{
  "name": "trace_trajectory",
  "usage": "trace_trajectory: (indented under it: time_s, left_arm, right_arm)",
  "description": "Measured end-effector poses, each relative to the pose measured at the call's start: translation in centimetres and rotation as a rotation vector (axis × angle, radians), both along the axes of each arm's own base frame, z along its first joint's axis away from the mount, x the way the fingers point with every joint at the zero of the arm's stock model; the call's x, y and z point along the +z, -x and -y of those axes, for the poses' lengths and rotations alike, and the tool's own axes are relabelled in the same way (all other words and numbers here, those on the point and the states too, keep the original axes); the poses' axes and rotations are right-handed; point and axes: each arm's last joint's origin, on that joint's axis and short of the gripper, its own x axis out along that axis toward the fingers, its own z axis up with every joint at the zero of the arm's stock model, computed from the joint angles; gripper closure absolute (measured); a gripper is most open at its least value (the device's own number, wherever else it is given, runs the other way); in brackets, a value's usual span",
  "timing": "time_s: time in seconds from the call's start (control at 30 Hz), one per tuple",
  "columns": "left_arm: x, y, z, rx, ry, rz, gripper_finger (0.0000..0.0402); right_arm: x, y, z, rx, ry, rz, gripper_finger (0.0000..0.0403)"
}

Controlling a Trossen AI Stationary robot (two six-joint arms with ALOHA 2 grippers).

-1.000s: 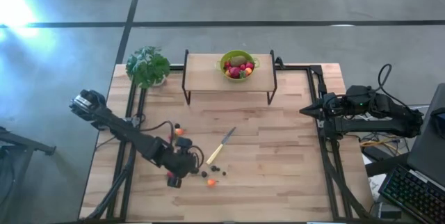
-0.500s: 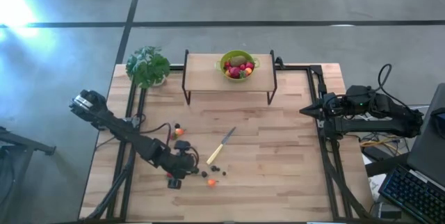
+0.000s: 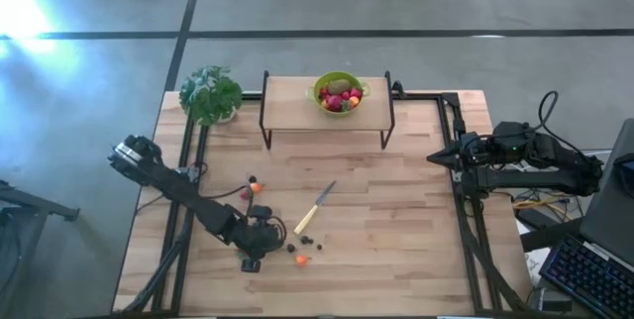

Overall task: Pick & Place Fruit
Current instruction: Put the blueberry into the strainer bowl

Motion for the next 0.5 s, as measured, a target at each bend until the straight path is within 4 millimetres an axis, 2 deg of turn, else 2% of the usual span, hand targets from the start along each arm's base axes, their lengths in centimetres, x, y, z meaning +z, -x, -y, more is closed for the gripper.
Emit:
trace_trajectory:
  time_s: [0.5]
  left_arm:
    - [-0.1,-0.22,0.11,0.008,0.008,0.014,0.0266]
  right_arm:
    - [0.0,0.0,0.0,0.0,0.0,0.0,0.0394]
